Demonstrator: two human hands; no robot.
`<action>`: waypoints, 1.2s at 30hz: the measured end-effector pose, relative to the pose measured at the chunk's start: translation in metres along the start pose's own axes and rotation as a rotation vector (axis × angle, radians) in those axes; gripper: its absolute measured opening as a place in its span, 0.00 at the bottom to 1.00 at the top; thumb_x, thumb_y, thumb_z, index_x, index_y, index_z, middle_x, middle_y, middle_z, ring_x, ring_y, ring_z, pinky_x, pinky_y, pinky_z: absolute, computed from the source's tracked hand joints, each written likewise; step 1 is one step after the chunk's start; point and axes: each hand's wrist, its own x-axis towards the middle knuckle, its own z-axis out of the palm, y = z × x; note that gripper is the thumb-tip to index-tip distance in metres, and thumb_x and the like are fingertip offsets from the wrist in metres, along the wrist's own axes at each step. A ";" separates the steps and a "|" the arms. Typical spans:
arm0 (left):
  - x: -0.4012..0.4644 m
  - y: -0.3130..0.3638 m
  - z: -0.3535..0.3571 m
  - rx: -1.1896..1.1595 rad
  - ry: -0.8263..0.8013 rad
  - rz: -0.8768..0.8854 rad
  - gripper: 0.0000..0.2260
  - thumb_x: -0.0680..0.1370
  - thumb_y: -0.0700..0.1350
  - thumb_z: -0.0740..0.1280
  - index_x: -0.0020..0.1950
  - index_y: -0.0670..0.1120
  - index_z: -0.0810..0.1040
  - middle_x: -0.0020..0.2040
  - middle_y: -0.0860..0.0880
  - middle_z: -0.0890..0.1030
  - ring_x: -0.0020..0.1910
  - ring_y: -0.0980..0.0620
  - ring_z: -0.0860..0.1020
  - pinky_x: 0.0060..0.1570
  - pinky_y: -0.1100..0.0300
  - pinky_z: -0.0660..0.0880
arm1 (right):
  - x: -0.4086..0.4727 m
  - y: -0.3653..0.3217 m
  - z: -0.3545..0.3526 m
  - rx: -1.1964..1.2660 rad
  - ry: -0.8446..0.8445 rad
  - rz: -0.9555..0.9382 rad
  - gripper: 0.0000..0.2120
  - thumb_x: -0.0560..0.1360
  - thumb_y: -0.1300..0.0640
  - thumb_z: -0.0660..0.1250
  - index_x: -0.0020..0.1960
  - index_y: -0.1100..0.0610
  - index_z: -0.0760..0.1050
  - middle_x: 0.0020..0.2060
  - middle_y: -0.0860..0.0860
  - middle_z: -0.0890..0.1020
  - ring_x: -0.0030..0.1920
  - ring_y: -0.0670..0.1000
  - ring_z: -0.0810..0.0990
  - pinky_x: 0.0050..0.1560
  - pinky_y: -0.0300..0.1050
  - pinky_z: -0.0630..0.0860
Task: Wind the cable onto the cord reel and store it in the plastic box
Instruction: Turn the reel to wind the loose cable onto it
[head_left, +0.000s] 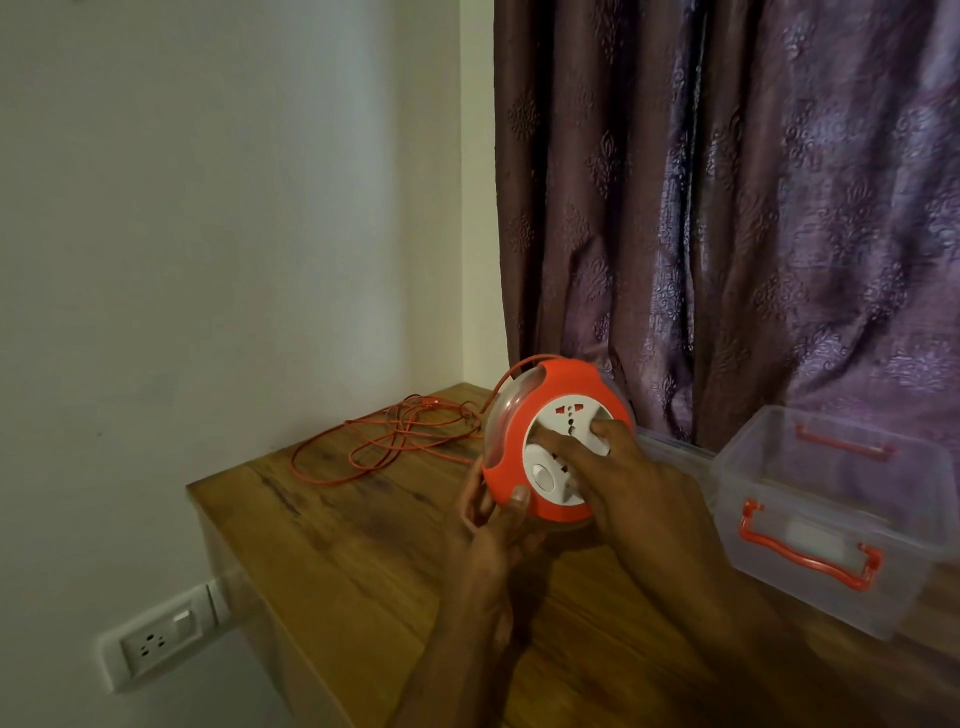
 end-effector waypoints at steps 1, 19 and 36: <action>0.000 0.000 0.000 -0.007 0.005 -0.002 0.26 0.68 0.49 0.76 0.65 0.57 0.75 0.56 0.52 0.85 0.53 0.46 0.84 0.47 0.48 0.83 | 0.000 -0.001 0.001 0.000 0.023 0.014 0.27 0.78 0.45 0.57 0.72 0.33 0.48 0.74 0.51 0.58 0.60 0.56 0.76 0.55 0.50 0.76; -0.001 0.001 0.002 -0.092 0.066 -0.083 0.24 0.67 0.47 0.76 0.60 0.59 0.76 0.58 0.49 0.84 0.54 0.42 0.84 0.44 0.46 0.83 | -0.004 -0.015 -0.002 0.120 0.147 0.145 0.26 0.77 0.44 0.59 0.74 0.43 0.57 0.62 0.52 0.77 0.52 0.53 0.81 0.45 0.48 0.79; -0.001 0.005 0.001 -0.043 0.035 -0.045 0.28 0.68 0.46 0.76 0.67 0.55 0.74 0.56 0.48 0.85 0.50 0.45 0.85 0.41 0.52 0.83 | 0.001 -0.003 -0.021 -0.035 -0.213 -0.169 0.25 0.79 0.47 0.56 0.71 0.33 0.50 0.76 0.44 0.39 0.74 0.51 0.56 0.70 0.46 0.63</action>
